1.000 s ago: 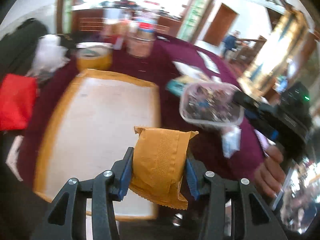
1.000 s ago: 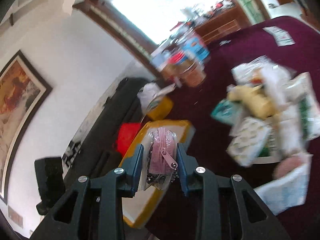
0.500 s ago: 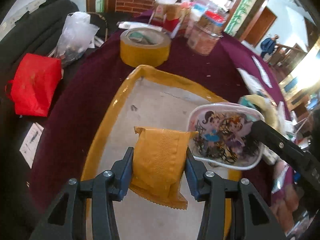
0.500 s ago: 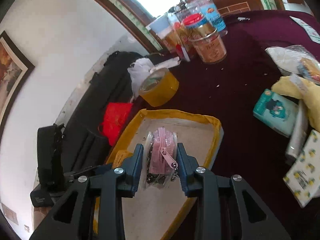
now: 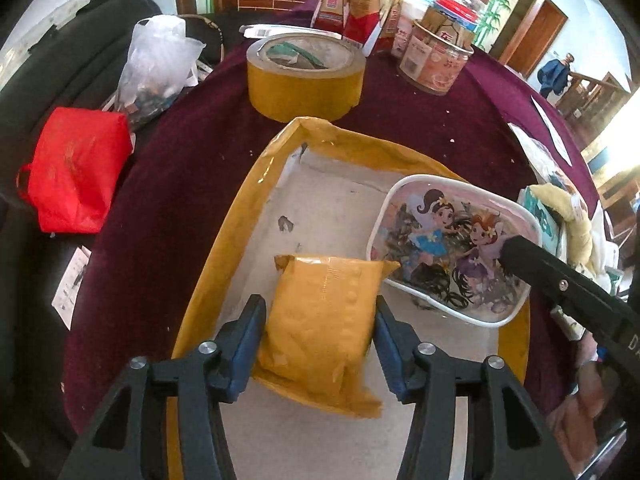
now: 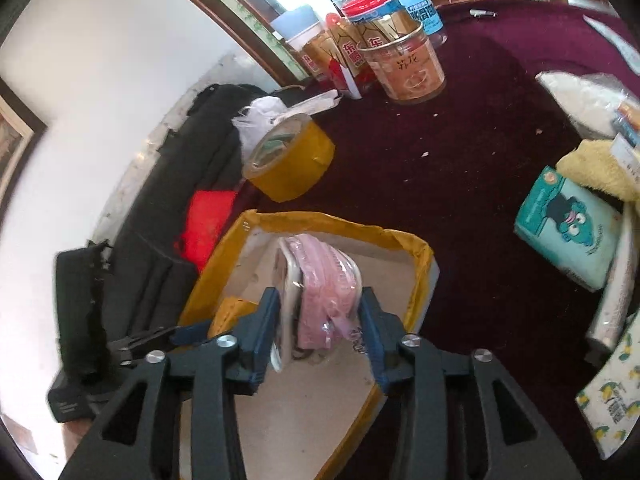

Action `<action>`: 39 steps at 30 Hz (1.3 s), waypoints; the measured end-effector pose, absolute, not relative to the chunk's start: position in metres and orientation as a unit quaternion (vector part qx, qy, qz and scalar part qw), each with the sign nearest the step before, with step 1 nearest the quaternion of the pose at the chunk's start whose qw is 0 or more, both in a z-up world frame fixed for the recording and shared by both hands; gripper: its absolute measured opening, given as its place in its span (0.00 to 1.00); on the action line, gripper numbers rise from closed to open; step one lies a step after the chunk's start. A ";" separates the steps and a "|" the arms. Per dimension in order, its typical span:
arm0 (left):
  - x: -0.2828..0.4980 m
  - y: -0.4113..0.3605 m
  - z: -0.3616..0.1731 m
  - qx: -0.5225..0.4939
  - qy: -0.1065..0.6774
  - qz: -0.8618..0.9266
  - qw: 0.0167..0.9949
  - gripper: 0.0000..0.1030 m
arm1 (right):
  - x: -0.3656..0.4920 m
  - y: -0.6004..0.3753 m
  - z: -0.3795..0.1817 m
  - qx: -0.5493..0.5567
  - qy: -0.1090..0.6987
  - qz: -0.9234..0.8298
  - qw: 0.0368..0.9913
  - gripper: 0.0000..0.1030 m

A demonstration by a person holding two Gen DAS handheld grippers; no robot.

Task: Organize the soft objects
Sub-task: 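Carry both items over the yellow-rimmed tray and open both grippers to release them, then grasp the white-blue printed packet with the right gripper while the left grasps the lemon-print tissue pack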

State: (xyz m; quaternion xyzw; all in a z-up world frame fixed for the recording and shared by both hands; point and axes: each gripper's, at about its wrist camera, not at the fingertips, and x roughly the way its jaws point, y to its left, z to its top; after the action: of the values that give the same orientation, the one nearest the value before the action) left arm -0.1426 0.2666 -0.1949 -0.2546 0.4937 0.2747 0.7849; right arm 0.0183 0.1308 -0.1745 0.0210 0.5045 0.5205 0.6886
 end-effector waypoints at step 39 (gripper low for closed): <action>-0.160 0.043 -0.136 -0.192 0.410 0.163 0.877 0.85 | 0.030 -0.150 -0.215 0.234 0.572 0.308 0.723 0.69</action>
State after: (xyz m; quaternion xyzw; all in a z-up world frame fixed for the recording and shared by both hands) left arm -0.1601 0.0427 -0.1359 -0.1921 0.4101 0.1629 0.8765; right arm 0.0304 -0.1496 -0.2147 0.2340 0.5719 0.3078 0.7235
